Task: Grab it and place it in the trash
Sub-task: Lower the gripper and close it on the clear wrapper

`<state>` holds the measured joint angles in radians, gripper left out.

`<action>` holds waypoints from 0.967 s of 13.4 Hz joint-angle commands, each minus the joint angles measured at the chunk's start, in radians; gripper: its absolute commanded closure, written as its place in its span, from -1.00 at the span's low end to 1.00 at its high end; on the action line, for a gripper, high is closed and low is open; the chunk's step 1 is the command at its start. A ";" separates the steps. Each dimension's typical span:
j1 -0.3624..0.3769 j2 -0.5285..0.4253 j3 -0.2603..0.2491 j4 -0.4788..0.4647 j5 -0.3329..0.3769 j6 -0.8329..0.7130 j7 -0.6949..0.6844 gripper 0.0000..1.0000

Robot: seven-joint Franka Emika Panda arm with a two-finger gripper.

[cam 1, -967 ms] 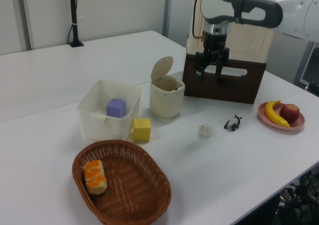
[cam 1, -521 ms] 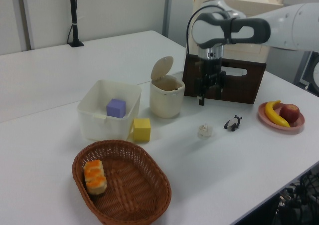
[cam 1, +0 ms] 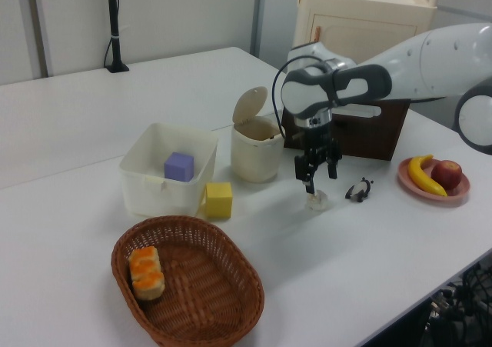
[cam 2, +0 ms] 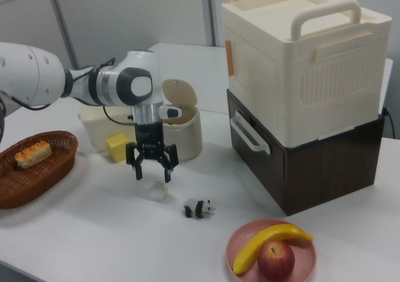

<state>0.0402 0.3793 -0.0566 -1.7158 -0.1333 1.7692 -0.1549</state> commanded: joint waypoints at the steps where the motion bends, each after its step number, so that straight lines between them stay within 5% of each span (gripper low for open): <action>1: 0.020 -0.005 -0.008 -0.062 -0.054 0.051 -0.017 -0.77; 11: 0.013 -0.022 -0.008 0.001 -0.039 0.055 -0.018 0.99; 13: 0.018 -0.066 -0.006 0.016 -0.032 0.053 -0.014 1.00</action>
<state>0.0447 0.3794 -0.0563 -1.6961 -0.1737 1.8208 -0.1550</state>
